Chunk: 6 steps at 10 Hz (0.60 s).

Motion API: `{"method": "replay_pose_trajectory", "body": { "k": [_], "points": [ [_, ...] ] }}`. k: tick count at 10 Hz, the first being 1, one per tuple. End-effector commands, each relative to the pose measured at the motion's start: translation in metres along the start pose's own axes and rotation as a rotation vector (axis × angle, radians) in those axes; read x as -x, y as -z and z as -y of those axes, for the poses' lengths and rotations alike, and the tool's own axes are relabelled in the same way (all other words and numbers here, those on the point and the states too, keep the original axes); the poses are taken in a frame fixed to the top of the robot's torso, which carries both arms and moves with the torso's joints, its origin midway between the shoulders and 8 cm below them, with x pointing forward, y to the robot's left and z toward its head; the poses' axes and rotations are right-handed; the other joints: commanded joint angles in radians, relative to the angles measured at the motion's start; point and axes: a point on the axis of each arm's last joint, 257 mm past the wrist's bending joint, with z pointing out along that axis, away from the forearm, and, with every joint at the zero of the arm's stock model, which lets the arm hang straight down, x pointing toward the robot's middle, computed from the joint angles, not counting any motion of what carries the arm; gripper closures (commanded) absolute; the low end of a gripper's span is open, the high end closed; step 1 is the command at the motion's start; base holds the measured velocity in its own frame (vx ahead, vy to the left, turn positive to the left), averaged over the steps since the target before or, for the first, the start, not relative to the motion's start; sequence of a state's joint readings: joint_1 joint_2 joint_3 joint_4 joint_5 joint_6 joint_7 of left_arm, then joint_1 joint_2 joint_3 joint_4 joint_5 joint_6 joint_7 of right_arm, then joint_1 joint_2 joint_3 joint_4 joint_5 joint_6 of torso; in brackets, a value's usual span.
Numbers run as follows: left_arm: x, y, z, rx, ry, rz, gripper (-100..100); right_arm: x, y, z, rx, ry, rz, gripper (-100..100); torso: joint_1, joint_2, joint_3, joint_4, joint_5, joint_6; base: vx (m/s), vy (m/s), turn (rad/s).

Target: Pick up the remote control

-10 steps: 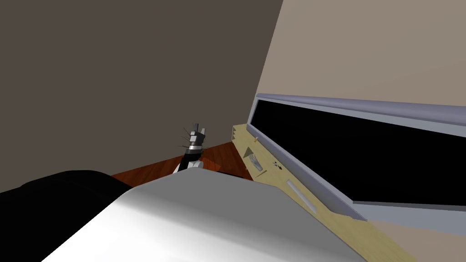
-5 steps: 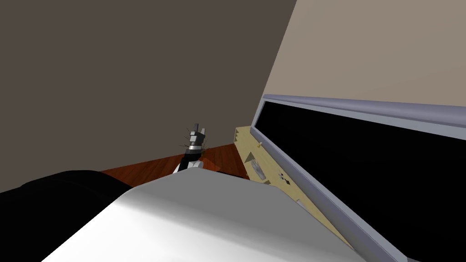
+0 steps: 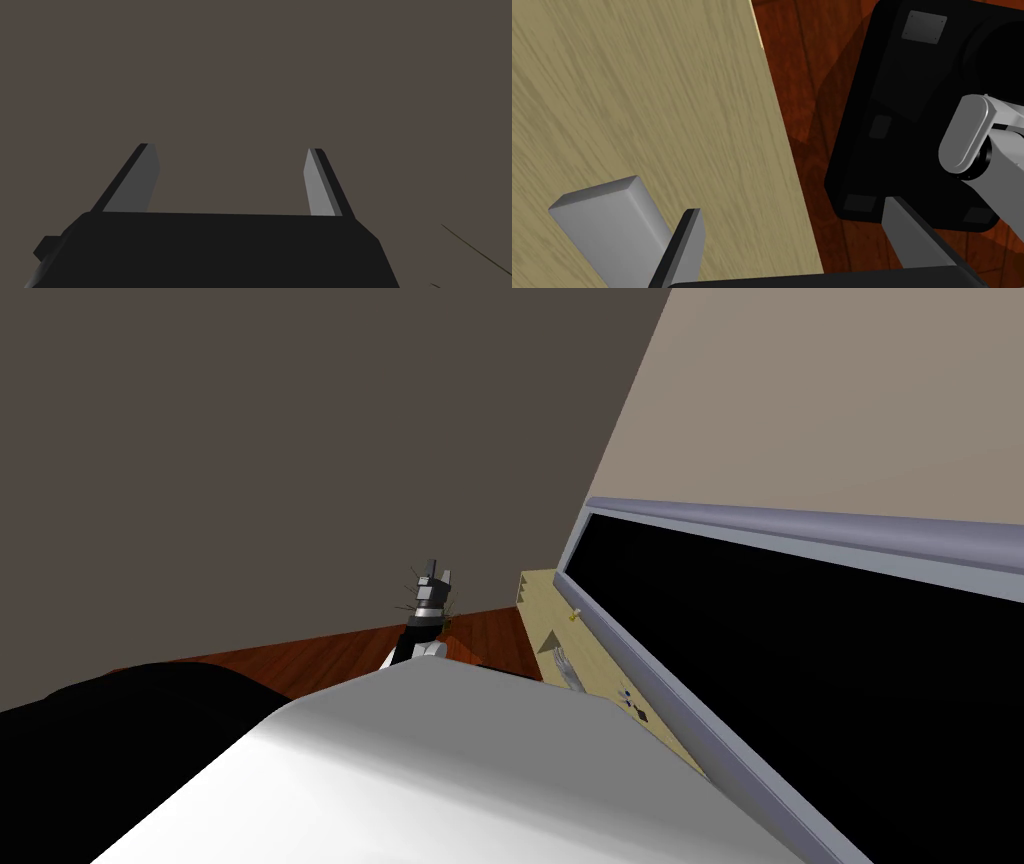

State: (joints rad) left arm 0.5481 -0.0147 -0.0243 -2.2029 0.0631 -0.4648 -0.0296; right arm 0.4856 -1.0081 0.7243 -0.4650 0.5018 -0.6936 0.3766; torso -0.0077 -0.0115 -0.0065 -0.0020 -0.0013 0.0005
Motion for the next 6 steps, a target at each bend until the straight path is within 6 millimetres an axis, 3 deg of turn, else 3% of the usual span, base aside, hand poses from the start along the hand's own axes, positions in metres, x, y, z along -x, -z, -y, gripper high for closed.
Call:
{"method": "replay_pose_trajectory", "body": {
  "k": [1,2,4,5,6],
  "points": [
    [0.000,0.000,0.000,0.000,0.000,0.000,0,-0.006,0.008,0.012,-0.022,0.021,-0.021,-100,0.000,0.000,0.000,0.000,0.000,0.000,0.193,-0.144,0.155],
    [0.000,0.000,0.000,0.000,0.000,0.000,0,-0.005,0.009,0.015,-0.027,0.027,-0.022,-100,0.000,0.000,0.000,0.000,0.000,0.000,0.150,-0.140,0.089],
    [0.000,0.000,0.000,0.000,0.000,0.000,0,-0.002,0.007,0.015,-0.026,0.031,-0.019,-100,0.003,0.006,0.003,0.001,0.000,0.001,0.056,-0.080,0.037],
    [0.000,0.000,0.000,0.000,0.000,0.000,0,0.011,-0.005,0.003,-0.004,0.036,0.006,-100,0.005,0.009,0.005,0.002,0.001,0.001,0.100,-0.141,0.082],
    [0.000,0.000,0.000,0.000,0.000,0.000,0,0.005,0.002,0.010,-0.015,0.033,-0.006,-100,0.001,0.007,0.004,0.001,0.000,0.001,0.058,-0.078,0.035]
  ]
}}
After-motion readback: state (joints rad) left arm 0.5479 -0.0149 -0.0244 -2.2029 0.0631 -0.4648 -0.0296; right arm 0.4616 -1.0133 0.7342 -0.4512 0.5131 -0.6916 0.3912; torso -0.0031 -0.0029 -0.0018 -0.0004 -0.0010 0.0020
